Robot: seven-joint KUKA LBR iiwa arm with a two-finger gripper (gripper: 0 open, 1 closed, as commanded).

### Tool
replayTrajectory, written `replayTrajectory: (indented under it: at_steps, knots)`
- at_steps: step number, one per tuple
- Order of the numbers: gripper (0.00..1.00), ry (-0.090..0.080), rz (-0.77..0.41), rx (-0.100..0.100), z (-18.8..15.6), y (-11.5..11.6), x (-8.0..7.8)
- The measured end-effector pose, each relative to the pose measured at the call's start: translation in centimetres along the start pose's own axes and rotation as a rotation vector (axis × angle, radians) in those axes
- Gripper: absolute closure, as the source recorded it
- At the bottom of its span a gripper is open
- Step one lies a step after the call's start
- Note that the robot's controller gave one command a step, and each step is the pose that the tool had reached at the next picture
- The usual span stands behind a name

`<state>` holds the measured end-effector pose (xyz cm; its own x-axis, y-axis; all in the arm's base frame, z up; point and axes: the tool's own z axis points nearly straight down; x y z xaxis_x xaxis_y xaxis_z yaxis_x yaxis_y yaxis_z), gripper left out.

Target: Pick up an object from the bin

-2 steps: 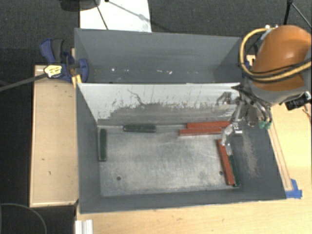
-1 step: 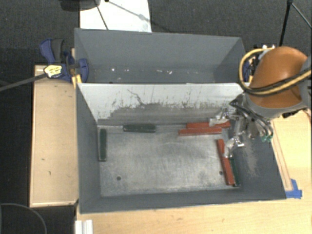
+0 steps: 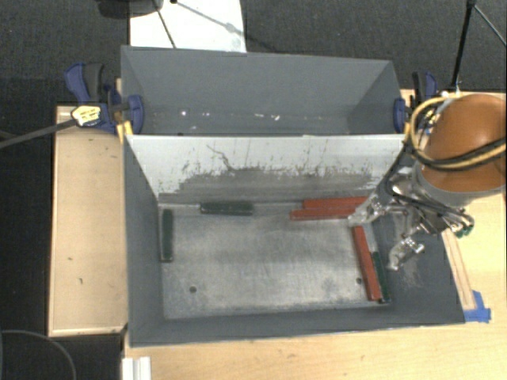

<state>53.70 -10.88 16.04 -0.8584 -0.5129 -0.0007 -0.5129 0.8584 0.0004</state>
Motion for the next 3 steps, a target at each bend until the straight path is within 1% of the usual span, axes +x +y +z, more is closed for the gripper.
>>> replayTrajectory:
  at_steps: [1, 2, 3]
  knots:
    - [0.0, 0.001, -0.127, -0.001, 1.6, -2.3, 2.2]
    - [0.0, -0.001, -0.385, 0.001, 5.7, -1.7, 3.1]
    - [1.0, -0.009, -0.906, -0.003, 8.3, -1.0, 3.0]
